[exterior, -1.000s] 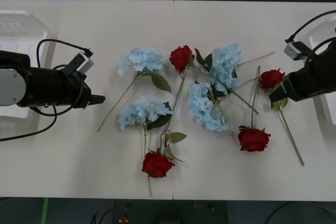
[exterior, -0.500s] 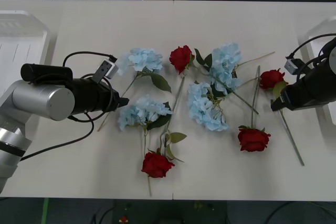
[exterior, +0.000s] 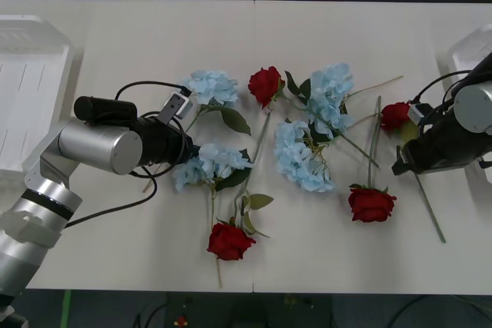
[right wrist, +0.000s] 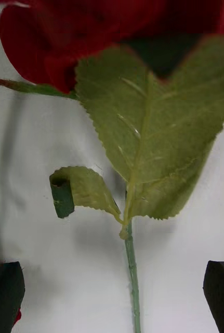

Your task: Put the red flowers into the right box and the blue flowers into the left box

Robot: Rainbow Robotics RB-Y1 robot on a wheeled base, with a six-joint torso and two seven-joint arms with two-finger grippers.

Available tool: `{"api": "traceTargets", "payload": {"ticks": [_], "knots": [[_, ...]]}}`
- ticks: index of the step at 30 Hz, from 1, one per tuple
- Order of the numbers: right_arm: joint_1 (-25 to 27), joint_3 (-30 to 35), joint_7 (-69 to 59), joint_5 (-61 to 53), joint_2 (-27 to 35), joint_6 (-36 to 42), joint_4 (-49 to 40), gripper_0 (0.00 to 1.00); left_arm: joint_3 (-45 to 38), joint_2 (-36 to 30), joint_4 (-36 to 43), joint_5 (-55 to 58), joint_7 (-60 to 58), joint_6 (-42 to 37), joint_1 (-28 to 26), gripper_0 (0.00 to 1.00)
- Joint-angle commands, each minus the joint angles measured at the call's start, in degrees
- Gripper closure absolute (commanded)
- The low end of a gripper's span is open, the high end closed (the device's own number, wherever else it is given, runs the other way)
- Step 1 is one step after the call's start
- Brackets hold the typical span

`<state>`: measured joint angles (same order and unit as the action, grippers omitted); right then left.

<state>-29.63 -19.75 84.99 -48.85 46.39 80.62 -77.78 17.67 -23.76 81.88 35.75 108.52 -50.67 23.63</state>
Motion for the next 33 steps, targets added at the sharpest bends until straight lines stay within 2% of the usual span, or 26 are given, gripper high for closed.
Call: {"api": "traceTargets", "payload": {"ticks": [1,5,7,8,10,11,12,25,33], "knots": [[-2.4,-0.3,2.2,4.0,-2.9,-1.1,-0.2,0.00,1.4,1.6,-2.7,-0.2,-3.2,1.5,5.2,0.00],[-2.4,-0.2,2.4,5.5,-4.1,-2.3,1.3,0.00,1.3,2.3,-4.4,-0.2,-3.3,1.9,6.4,0.00],[-2.4,-0.3,2.6,5.4,-4.4,-3.0,2.0,0.00,1.4,2.5,-4.8,-0.2,-3.1,2.5,6.3,0.11],[-2.4,-0.2,2.7,5.4,-4.5,-3.3,2.5,0.00,1.8,2.6,-5.1,-0.2,-3.0,2.6,6.3,0.23],[-2.4,-0.3,3.1,5.4,-4.7,-3.6,3.2,0.00,2.4,2.5,-5.4,-0.2,-2.9,2.9,6.3,0.57],[-2.4,-0.3,3.3,5.3,-4.8,-3.9,3.5,0.00,2.5,2.5,-5.6,-0.2,-2.9,3.1,6.3,0.84],[-2.4,-0.3,3.3,5.3,-4.9,-3.9,3.5,0.00,2.5,2.5,-5.7,-0.2,-2.8,3.2,6.3,0.98],[-2.4,-0.3,3.7,6.0,-6.1,-5.2,5.3,0.00,1.2,1.1,-5.7,1.2,-3.1,5.4,6.3,1.00],[-2.5,-0.3,3.7,6.0,-6.2,-5.3,5.5,0.00,-7.8,-3.6,-0.8,6.9,-3.1,5.4,7.0,1.00]]}}
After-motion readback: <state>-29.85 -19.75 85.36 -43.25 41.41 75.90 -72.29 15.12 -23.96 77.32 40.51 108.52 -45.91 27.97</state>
